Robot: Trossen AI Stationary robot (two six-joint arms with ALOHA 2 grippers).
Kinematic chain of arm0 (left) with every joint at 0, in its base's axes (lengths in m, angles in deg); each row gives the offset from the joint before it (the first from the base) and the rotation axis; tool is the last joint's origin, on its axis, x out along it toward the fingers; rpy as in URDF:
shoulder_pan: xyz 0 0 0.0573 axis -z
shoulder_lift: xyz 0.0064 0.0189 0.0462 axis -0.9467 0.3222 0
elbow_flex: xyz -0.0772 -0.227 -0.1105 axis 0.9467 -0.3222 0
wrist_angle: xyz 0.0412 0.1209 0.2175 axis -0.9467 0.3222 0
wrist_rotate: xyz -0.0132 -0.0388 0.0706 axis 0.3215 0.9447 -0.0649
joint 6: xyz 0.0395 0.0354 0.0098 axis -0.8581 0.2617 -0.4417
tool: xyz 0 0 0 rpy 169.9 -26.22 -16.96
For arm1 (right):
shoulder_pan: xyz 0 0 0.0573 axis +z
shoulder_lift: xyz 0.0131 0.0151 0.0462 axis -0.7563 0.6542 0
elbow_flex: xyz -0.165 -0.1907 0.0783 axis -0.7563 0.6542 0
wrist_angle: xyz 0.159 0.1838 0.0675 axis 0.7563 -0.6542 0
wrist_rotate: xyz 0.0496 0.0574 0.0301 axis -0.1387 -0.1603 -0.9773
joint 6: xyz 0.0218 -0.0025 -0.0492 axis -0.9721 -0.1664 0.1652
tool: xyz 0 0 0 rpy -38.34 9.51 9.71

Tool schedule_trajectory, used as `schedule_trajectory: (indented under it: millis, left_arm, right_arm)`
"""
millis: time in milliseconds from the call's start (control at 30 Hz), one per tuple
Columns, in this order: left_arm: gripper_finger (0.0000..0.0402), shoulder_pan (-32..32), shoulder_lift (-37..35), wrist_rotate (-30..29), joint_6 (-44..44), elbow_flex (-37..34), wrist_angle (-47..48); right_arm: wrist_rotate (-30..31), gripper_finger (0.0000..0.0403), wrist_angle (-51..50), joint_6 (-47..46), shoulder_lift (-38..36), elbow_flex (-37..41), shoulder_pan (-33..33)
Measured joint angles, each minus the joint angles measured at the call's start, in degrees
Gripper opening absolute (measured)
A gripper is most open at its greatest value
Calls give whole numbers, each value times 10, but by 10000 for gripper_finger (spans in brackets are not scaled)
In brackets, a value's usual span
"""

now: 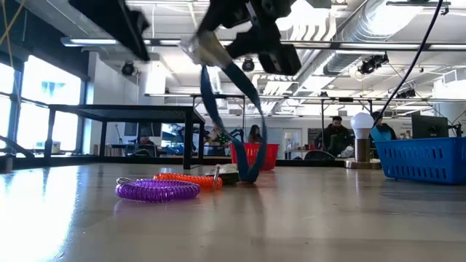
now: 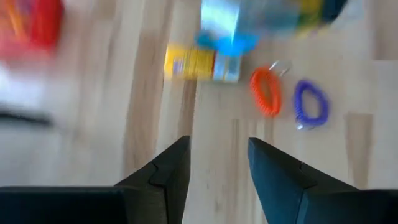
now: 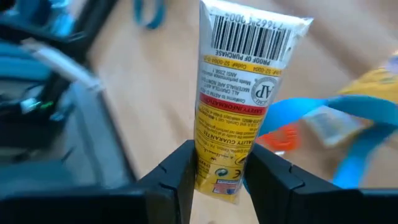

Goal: Pick & Place Office Desk Supplies
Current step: Put the left crayon box into the black bin

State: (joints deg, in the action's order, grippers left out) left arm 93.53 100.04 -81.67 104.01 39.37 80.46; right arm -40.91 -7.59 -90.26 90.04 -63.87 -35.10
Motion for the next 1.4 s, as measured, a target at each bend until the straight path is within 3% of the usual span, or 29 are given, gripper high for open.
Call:
schedule_trajectory:
  millis: [233, 433, 733, 1400]
  left_arm:
    - [153, 38, -36, 6, -195, 1, -124]
    - [153, 57, -27, 2, -279, 0, -146]
    - [153, 56, -20, 18, -309, 0, -186]
    - [145, 55, -12, 42, -355, 0, -240]
  right_arm:
    - [-104, 119, 84, 38, 0, 0, 1]
    - [-201, 119, 137, 75, 0, 0, 1]
    - [-283, 119, 148, 89, 0, 0, -14]
    - [-363, 119, 150, 88, 0, 0, -45]
